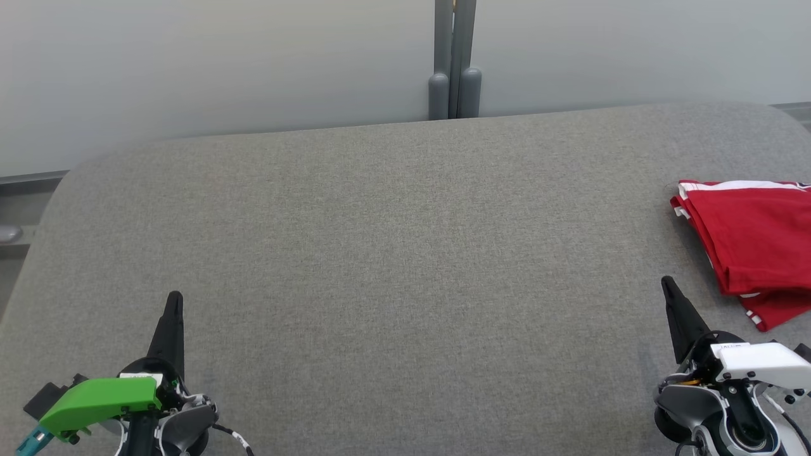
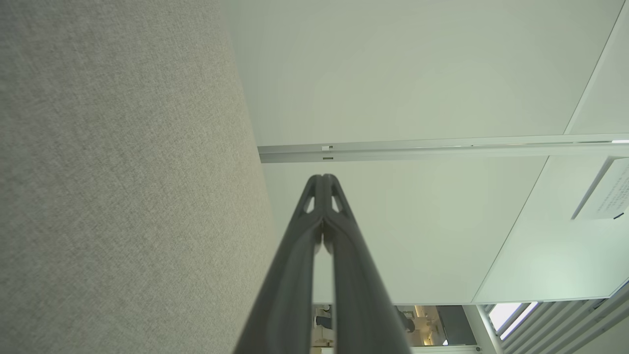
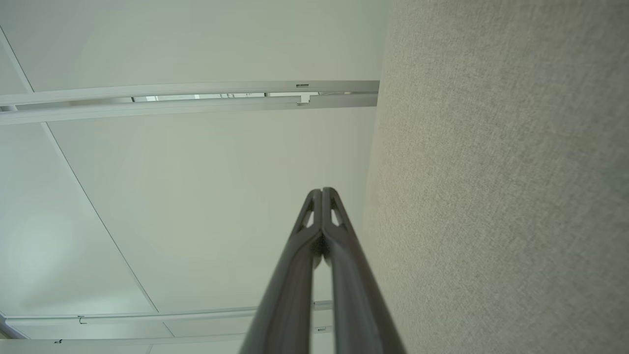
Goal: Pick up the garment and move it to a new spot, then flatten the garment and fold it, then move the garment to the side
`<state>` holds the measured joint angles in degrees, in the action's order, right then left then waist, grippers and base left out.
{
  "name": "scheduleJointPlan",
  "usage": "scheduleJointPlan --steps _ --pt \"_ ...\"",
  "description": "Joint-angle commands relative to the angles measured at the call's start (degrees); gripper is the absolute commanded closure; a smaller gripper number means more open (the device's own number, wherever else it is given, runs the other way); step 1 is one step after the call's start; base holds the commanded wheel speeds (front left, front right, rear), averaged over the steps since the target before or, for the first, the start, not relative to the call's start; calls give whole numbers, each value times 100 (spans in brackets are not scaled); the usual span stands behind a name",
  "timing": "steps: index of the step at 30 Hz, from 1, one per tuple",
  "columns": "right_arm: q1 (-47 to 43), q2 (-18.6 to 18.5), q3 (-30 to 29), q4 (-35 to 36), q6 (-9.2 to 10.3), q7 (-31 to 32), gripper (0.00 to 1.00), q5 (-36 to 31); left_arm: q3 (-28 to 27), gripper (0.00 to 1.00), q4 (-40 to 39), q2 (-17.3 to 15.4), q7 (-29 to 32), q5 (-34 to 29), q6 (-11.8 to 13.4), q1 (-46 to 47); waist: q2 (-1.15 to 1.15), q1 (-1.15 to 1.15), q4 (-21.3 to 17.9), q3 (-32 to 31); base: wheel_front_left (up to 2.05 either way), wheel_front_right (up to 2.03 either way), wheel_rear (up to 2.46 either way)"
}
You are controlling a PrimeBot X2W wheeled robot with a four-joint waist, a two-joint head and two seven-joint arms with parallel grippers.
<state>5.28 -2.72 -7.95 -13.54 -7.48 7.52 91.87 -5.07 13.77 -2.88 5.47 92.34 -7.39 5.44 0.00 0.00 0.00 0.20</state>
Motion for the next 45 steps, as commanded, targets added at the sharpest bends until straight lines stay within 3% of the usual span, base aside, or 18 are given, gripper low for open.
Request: scheduleJointPlan --steps 1,45 --pt "52 -31 11 25 -2 26 100 64 -10 100 -7 6 27 30 -18 98 0 0 0 -1 0 0 0" --pt "51 -30 12 25 -3 25 100 63 -6 100 -6 4 24 28 -18 86 0 0 0 -1 0 0 0"
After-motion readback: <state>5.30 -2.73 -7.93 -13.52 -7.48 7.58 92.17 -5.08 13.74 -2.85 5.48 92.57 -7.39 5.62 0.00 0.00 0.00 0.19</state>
